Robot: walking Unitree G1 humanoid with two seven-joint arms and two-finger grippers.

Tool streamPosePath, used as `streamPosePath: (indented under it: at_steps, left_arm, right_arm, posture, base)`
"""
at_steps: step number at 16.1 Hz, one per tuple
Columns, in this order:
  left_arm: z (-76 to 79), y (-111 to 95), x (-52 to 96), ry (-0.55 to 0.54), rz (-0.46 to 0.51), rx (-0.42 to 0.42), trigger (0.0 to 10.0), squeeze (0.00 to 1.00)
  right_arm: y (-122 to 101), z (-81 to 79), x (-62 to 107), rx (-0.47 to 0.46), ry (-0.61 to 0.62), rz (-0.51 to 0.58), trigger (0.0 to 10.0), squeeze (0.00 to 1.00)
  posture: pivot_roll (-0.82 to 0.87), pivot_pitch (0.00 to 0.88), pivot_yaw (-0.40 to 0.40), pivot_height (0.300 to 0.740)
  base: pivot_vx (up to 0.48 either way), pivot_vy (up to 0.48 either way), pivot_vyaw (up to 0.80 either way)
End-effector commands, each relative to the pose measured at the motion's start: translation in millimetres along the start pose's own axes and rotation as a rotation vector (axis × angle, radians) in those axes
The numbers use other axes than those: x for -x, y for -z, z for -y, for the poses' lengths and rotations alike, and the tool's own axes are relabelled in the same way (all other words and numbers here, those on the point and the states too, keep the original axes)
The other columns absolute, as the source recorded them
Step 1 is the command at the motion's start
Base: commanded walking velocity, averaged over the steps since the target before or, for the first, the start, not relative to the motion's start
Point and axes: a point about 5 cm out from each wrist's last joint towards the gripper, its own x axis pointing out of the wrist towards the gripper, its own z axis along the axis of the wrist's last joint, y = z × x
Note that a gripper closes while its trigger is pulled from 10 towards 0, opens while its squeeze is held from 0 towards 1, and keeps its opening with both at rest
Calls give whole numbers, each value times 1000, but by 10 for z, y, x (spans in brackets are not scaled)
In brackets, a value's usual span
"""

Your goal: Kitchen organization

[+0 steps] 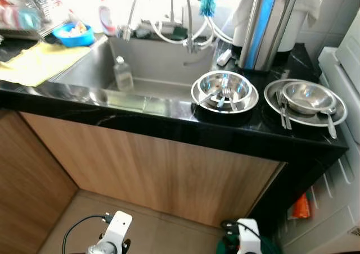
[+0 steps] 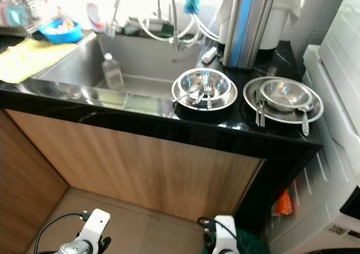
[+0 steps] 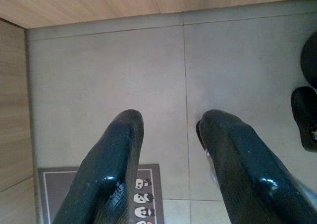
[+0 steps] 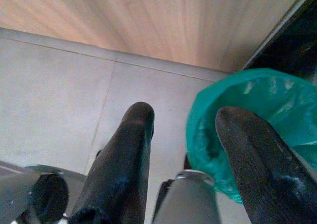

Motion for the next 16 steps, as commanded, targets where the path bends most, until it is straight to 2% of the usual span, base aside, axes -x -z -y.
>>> streamPosePath:
  at_steps: [1,5,8,14,16]
  left_arm:
    - [-5,4,-1,-4,-8,14,10000,0]
    - [-11,3,-1,-6,-8,13,10000,0]
    - [-8,1,-2,-6,-8,14,10000,0]
    - [4,-3,-4,-2,-7,12,10000,0]
    - [2,-5,-4,-3,-7,10,10000,0]
  right_arm:
    - [-4,40,4,-5,12,-1,10000,0]
    - [-1,34,3,-7,9,-5,10000,0]
    - [-8,33,3,-14,9,4,10000,0]
    - [-4,33,4,-26,8,3,10000,0]
    - [0,29,3,-31,5,1,10000,0]
  posture:
    - [-59,0,34,740]
    - [-58,0,34,740]
    - [-58,0,34,740]
    - [-57,0,35,740]
    - [-57,0,36,740]
  base:
    - [0,0,0]
    - [0,0,0]
    - [0,0,-744]
    - [0,0,0]
    - [0,0,-741]
